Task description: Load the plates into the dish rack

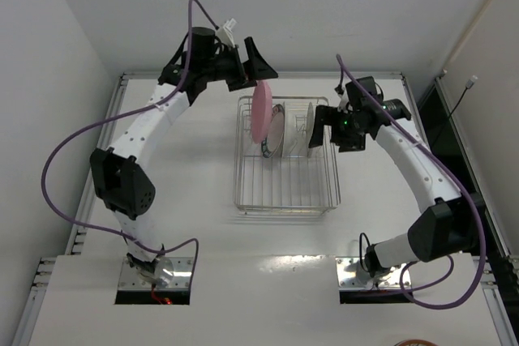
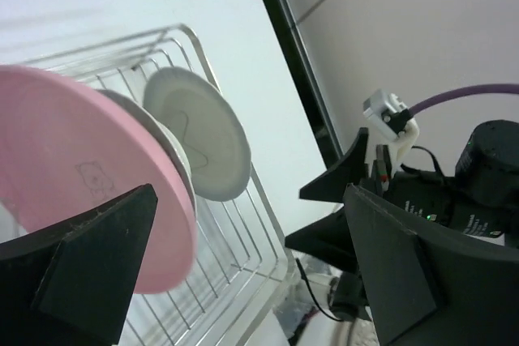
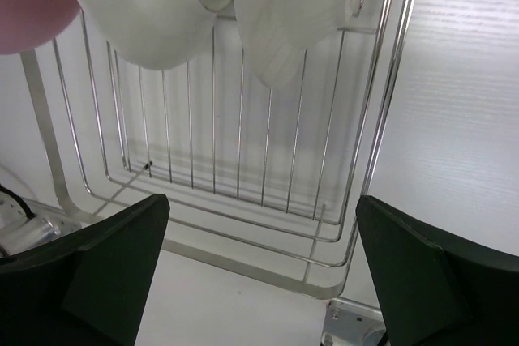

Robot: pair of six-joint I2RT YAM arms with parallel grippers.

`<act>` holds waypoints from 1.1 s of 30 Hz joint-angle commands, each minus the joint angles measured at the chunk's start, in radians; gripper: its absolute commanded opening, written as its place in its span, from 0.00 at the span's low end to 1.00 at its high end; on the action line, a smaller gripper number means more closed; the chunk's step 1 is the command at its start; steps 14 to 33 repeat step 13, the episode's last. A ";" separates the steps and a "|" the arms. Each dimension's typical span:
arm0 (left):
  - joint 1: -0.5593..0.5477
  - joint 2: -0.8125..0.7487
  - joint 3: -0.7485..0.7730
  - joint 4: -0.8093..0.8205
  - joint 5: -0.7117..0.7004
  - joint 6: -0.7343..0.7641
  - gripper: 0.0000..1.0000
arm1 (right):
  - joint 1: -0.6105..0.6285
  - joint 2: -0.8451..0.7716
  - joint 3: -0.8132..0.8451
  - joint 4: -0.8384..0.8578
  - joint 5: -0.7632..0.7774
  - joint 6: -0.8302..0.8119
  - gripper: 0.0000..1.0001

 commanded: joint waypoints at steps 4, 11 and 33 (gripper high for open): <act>0.003 -0.230 -0.018 -0.123 -0.216 0.183 1.00 | -0.019 -0.061 0.147 -0.037 0.157 -0.013 0.99; 0.003 -0.359 -0.168 -0.180 -0.402 0.225 1.00 | -0.037 -0.107 0.135 -0.077 0.272 -0.013 0.99; 0.003 -0.373 -0.156 -0.202 -0.462 0.234 1.00 | -0.046 -0.119 0.107 -0.077 0.281 -0.013 0.99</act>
